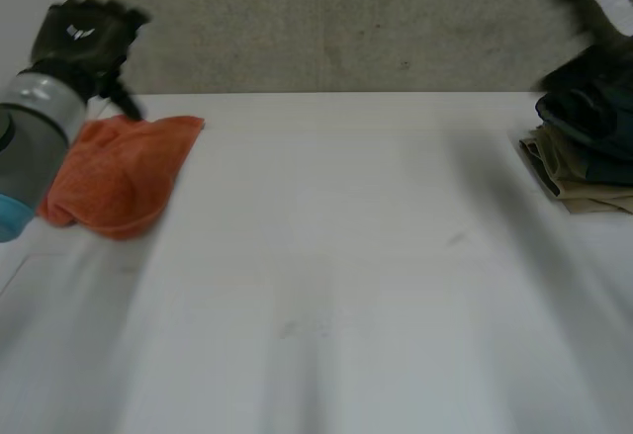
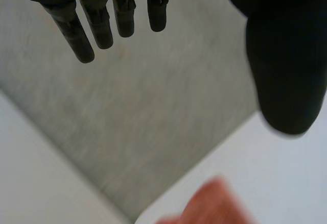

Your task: Fold the laundry.

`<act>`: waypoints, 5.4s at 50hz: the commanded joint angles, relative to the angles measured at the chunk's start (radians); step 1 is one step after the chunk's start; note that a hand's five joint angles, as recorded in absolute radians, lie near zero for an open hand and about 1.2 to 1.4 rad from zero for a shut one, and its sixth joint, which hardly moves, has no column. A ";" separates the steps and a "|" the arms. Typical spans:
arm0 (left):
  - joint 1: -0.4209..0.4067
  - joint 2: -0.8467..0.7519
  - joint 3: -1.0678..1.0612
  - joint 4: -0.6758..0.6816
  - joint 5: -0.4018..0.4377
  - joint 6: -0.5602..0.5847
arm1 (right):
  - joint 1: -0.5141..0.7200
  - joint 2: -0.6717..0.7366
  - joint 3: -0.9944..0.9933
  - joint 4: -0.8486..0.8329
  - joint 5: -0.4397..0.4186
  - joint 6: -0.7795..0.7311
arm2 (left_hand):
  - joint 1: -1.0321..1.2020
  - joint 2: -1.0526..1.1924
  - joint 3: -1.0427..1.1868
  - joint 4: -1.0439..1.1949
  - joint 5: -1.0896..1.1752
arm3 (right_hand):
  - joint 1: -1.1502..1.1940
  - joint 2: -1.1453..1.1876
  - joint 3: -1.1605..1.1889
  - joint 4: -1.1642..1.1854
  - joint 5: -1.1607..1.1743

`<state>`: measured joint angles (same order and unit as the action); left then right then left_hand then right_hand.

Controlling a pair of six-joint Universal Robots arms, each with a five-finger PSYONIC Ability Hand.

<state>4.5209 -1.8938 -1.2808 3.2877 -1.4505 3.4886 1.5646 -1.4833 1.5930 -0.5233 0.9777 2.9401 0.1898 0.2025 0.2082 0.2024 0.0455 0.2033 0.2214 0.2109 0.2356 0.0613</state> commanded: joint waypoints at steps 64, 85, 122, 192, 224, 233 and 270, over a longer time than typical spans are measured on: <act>-0.431 0.041 -0.190 -0.017 -0.036 -0.030 | 0.173 0.144 0.139 0.392 0.118 -0.266 | 0.047 0.034 0.029 0.035 0.017 | -0.029 -0.047 -0.036 -0.061 -0.061; -0.220 -0.195 -0.206 0.032 -0.182 0.196 | 0.336 0.498 -0.378 0.635 0.142 -0.400 | 0.109 0.096 0.090 0.096 0.079 | 0.005 -0.013 -0.003 -0.027 -0.027; -0.316 -0.643 0.363 -0.062 0.133 0.170 | 0.312 0.394 -0.098 0.626 0.285 -0.323 | 0.815 0.803 0.797 0.803 0.785 | -0.029 -0.047 -0.036 -0.061 -0.061; -0.244 0.331 -0.250 0.020 -0.171 0.003 | 0.494 0.570 -0.510 0.143 0.194 -0.208 | 1.206 1.194 1.188 1.194 1.176 | 1.193 1.175 1.185 1.161 1.160; -0.227 0.372 -0.239 -0.019 -0.191 -0.014 | 0.264 0.498 -0.329 0.763 0.234 -0.130 | 1.206 1.194 1.188 1.194 1.176 | -0.007 -0.025 -0.014 -0.039 -0.039; -0.227 0.372 -0.236 -0.019 -0.192 -0.013 | 0.278 0.640 -0.323 0.537 0.239 -0.130 | 1.206 1.194 1.188 1.194 1.176 | 0.257 0.239 0.249 0.225 0.225; -0.390 0.231 -0.580 -0.342 -0.185 0.191 | 0.281 0.161 -0.424 0.502 0.245 -0.144 | 0.825 0.812 0.806 0.812 0.794 | 1.193 1.175 1.185 1.161 1.160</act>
<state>4.2306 -1.5760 -1.8518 3.0174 -1.6281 3.5533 1.8385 -1.2938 1.1746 -0.0206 1.2177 2.7904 1.1461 1.1972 1.1932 1.1987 0.9767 0.9908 1.1760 1.1830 1.1872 0.9944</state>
